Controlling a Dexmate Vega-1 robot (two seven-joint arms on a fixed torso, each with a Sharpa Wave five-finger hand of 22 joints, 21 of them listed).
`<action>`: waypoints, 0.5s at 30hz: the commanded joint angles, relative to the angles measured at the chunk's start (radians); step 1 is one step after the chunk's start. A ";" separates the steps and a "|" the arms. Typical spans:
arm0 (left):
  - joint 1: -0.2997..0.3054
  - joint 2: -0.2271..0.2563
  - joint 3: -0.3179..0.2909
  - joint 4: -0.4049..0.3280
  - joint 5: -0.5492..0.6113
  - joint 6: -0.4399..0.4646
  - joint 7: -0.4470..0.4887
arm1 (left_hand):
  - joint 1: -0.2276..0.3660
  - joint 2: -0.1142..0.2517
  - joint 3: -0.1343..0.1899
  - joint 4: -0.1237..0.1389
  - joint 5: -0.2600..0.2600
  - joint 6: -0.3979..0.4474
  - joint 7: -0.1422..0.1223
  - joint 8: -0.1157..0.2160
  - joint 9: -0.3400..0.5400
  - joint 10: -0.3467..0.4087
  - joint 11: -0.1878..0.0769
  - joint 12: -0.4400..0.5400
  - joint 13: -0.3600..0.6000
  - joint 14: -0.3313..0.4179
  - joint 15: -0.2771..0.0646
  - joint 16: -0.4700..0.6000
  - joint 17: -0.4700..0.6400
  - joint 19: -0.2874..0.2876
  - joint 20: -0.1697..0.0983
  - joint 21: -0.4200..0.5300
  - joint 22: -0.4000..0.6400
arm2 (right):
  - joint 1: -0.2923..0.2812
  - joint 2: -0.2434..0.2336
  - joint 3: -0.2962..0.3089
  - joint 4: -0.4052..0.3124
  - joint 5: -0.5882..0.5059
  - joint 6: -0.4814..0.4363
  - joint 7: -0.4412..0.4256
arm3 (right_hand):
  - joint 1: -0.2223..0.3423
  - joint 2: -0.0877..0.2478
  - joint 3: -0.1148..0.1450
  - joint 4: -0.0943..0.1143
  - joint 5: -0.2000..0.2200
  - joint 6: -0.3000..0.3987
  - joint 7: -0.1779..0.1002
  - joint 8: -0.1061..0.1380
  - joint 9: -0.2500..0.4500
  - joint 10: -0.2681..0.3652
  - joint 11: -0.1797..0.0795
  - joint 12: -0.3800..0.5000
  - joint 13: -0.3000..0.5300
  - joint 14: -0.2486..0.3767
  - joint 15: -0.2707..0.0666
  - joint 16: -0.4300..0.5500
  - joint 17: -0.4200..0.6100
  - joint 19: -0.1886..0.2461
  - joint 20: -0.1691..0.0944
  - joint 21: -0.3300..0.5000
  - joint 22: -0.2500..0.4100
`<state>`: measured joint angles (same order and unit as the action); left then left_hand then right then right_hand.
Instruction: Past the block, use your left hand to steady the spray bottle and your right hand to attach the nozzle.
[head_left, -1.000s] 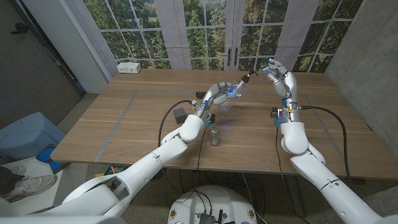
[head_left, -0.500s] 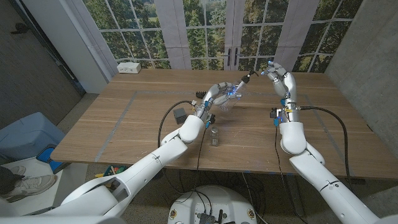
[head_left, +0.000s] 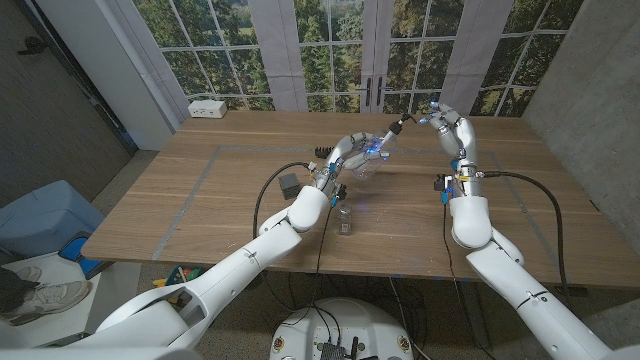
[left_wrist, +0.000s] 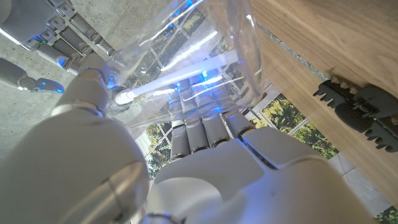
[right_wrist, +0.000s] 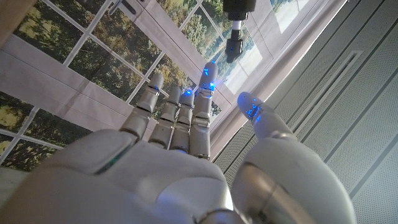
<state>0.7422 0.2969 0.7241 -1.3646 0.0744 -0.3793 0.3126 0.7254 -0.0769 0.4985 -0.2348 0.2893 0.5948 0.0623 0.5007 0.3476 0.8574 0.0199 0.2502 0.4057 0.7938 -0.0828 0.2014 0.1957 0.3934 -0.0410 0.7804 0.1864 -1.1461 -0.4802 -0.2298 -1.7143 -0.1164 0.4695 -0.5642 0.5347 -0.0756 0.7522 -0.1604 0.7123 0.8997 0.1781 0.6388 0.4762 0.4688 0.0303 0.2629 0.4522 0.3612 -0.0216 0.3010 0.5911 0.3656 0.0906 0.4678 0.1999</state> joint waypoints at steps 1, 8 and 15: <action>0.008 0.004 0.000 -0.018 0.007 0.017 0.005 | 0.070 0.249 0.173 0.173 0.004 0.149 -0.152 0.198 0.017 0.254 -0.221 0.007 0.004 0.006 -0.151 0.001 0.003 -0.004 -0.040 0.005 -0.001 | 0.007 -0.039 -0.018 0.001 0.006 0.034 0.030 | 0.022 0.021 0.020 -0.015 0.011 0.022 -0.004 -0.012 -0.019 0.013 -0.011 0.004 0.000 -0.003 -0.021 -0.005 -0.008 -0.008 -0.011 -0.002 0.003; 0.006 0.004 0.001 -0.014 0.006 0.024 0.003 | 0.069 0.249 0.172 0.174 0.005 0.149 -0.152 0.199 0.017 0.254 -0.221 0.007 0.004 0.007 -0.151 0.001 0.003 -0.004 -0.041 0.005 -0.001 | 0.005 -0.091 -0.023 -0.065 0.081 -0.041 0.140 | 0.110 -0.004 0.118 -0.036 0.051 -0.045 -0.073 -0.094 -0.077 -0.075 -0.039 -0.041 -0.009 -0.057 -0.039 -0.056 -0.046 -0.029 -0.008 -0.008 -0.004; -0.001 0.003 0.003 -0.005 0.003 0.031 -0.002 | 0.069 0.248 0.171 0.174 0.006 0.148 -0.154 0.199 0.017 0.254 -0.221 0.006 0.005 0.006 -0.151 0.001 0.003 -0.005 -0.041 0.006 -0.001 | 0.021 -0.112 -0.035 -0.082 0.114 -0.054 0.189 | 0.163 -0.026 0.171 -0.040 0.068 -0.077 -0.119 -0.100 -0.063 -0.109 -0.042 -0.054 -0.011 -0.074 -0.047 -0.071 -0.060 -0.032 -0.017 -0.013 -0.007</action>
<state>0.7471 0.3000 0.7239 -1.3771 0.0791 -0.3587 0.3154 0.7254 -0.0769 0.4970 -0.2333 0.2891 0.5948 0.0623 0.5007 0.3477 0.8575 0.0198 0.2517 0.4059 0.7953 -0.0836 0.2014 0.1957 0.3934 -0.0410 0.7803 0.1864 -1.1410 -0.5517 -0.2498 -1.7650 -0.0602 0.4428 -0.4624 0.6730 -0.0958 0.9089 -0.1995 0.7704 0.8155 0.0708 0.5361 0.4070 0.3622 -0.0108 0.2126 0.4399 0.2909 -0.0411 0.2318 0.5323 0.3369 0.0768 0.4603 0.1905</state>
